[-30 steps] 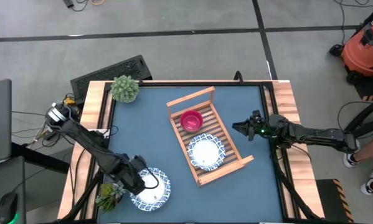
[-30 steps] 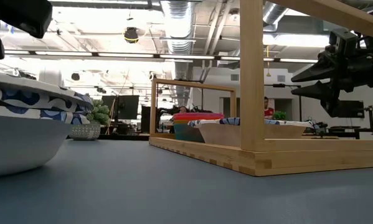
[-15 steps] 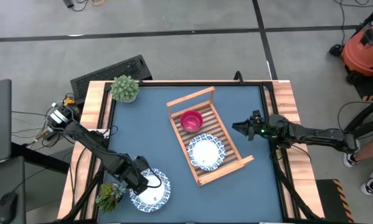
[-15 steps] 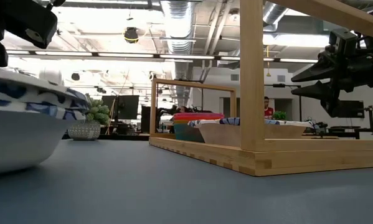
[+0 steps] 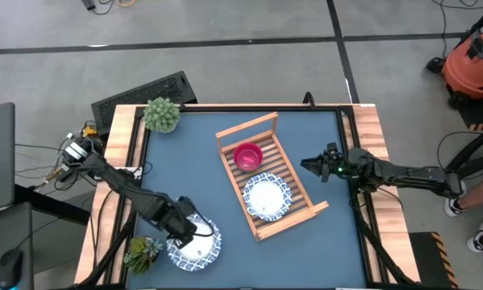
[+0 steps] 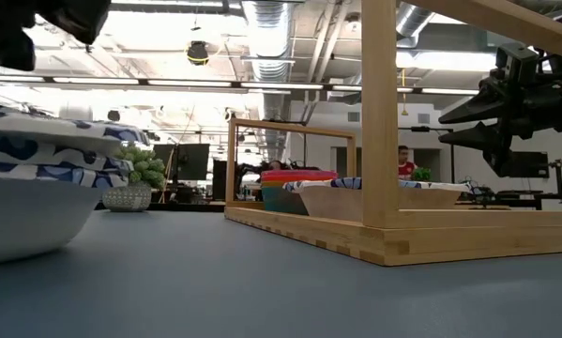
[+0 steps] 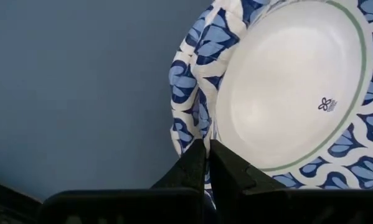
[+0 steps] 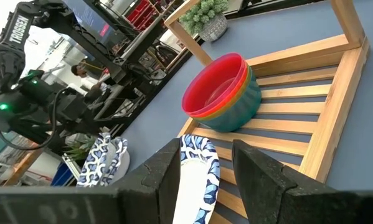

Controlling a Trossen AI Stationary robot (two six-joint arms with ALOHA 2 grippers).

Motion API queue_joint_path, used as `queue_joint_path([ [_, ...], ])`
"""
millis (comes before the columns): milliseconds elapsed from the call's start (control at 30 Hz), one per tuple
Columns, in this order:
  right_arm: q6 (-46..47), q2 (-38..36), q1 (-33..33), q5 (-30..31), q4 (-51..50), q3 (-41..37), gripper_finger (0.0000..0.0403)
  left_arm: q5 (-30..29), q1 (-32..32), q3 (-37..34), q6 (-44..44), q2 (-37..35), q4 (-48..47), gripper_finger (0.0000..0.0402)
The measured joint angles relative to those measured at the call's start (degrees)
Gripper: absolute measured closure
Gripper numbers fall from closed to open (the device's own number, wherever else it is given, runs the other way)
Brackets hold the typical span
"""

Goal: Place and stack bowls onto a shelf
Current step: Stack the white blue bowl on top of the white blue bowl on the shelf

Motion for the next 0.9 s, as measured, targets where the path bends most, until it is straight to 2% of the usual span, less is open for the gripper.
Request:
queue_joint_path([
  [267, 0.0, 0.0, 0.0, 0.0, 0.0, 0.0, 0.0232, 2.6, 4.1, 0.3, 4.3, -1.1, 0.5, 0.0401],
  [633, -0.9, 0.0, 0.0, 0.0, 0.0, 0.0, 0.0232, 1.7, 10.2, 0.3, 4.9, -10.3, 1.0, 0.0401],
  [900, -1.0, 0.0, 0.0, 0.0, 0.0, 0.0, 0.0232, 6.7, 14.1, 0.3, 9.4, -13.2, 1.1, 0.0401],
])
